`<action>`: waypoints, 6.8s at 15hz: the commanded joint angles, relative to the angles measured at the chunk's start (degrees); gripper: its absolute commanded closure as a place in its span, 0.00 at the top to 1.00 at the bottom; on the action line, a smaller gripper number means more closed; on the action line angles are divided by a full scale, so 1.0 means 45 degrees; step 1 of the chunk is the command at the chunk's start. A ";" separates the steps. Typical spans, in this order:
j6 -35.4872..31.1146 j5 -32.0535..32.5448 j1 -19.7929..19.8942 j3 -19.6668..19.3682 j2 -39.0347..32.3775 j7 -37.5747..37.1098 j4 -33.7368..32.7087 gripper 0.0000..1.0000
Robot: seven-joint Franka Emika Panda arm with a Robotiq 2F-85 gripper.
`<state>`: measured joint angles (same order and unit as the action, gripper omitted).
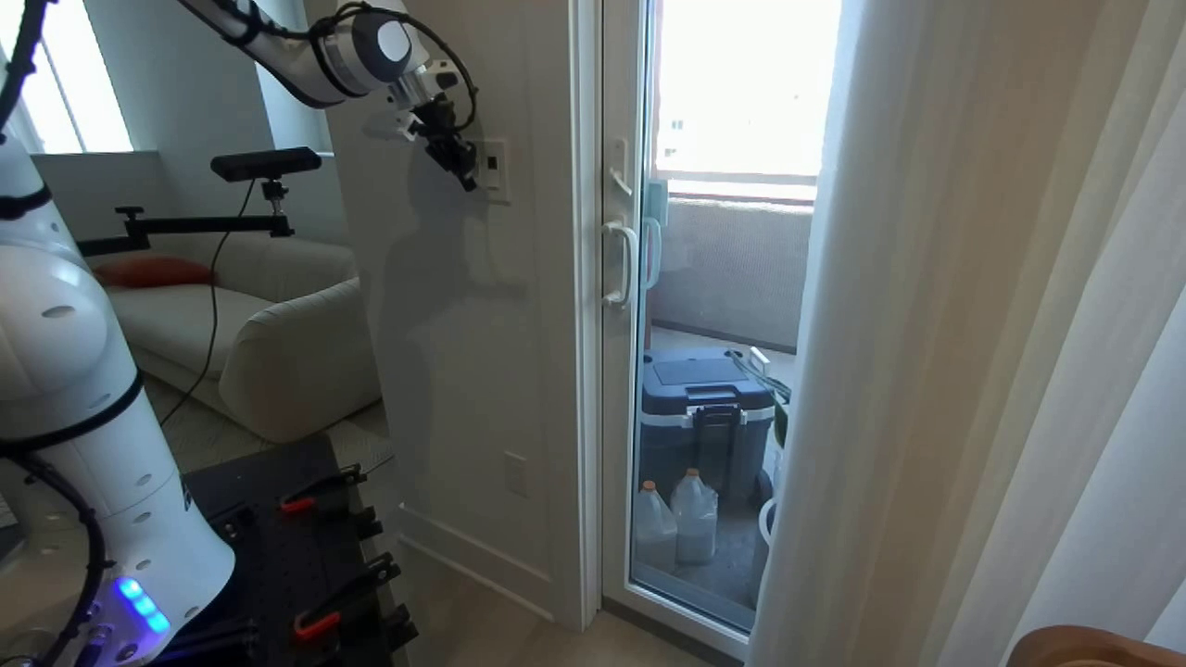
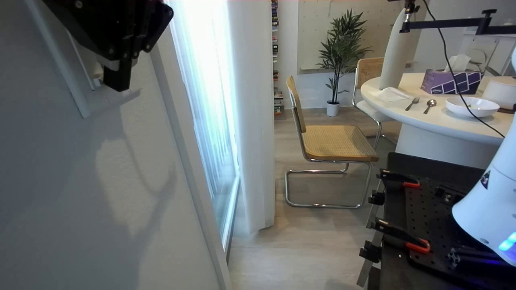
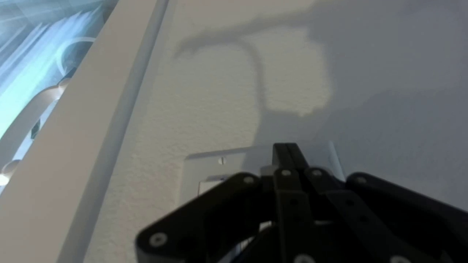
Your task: Pull the blinds to the right, switch off the light, then pull the blinds to the left
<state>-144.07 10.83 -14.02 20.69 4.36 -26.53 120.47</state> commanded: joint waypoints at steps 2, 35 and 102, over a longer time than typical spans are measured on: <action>-0.0373 0.0120 -0.0101 -0.0090 -0.0239 -0.0515 -0.0259 0.00; 1.0630 0.0059 0.1058 -0.2297 0.3622 0.3443 -0.1339 1.00; 0.2134 1.1030 0.4537 -0.4822 -0.7113 -0.5668 -1.5181 1.00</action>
<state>-137.37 59.96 6.23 0.30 -25.57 -50.93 56.81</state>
